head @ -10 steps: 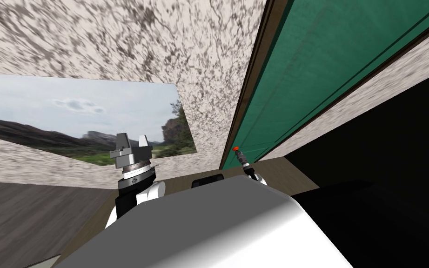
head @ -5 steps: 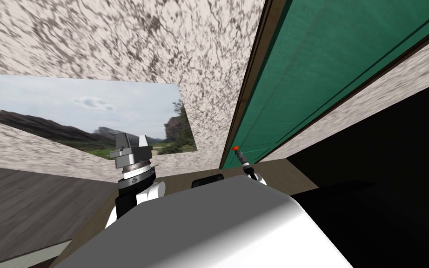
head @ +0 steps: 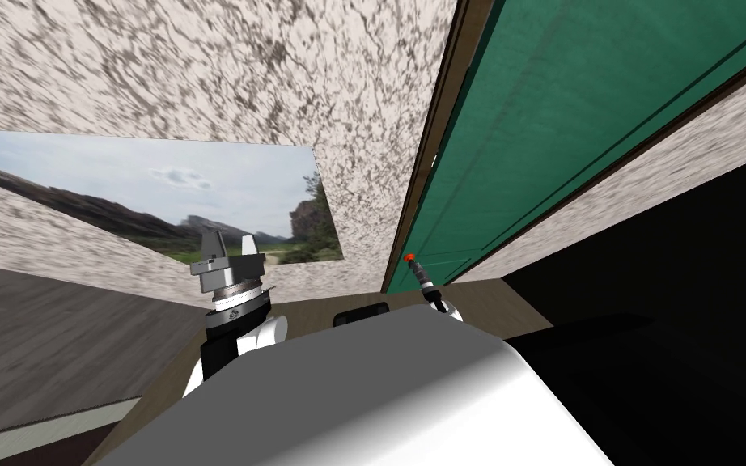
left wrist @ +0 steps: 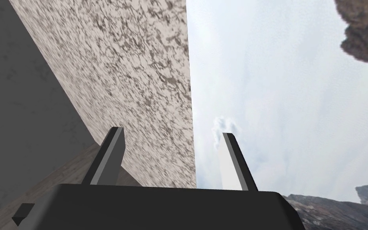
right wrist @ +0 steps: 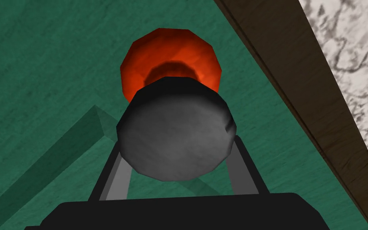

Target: Pull the door open

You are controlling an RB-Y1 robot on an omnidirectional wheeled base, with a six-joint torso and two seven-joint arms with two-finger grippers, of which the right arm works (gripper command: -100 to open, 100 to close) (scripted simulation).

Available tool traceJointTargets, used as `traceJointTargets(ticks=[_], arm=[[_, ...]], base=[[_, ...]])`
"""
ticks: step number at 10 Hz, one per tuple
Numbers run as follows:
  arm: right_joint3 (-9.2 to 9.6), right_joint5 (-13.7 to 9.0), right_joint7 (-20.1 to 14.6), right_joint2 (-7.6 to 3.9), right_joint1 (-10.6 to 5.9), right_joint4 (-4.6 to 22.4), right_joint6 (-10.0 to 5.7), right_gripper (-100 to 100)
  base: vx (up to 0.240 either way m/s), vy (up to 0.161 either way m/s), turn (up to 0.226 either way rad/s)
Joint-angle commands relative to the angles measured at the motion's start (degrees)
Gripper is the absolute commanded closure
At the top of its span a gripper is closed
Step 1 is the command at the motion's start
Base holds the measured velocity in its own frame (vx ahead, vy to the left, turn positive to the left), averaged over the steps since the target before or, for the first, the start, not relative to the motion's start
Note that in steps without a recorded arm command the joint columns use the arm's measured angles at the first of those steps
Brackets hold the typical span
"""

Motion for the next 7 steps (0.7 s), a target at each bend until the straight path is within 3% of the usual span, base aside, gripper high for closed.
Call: traceJointTargets(ticks=[1, 7], arm=[[0.70, -1.07, -2.86, 0.21, -0.14, 0.18, 0.11, 100], [2.05, -4.39, -9.98, 0.09, -0.59, 0.15, 0.80, 100]], base=[[-0.041, -0.023, 0.076], [-0.043, -0.026, 0.065]])
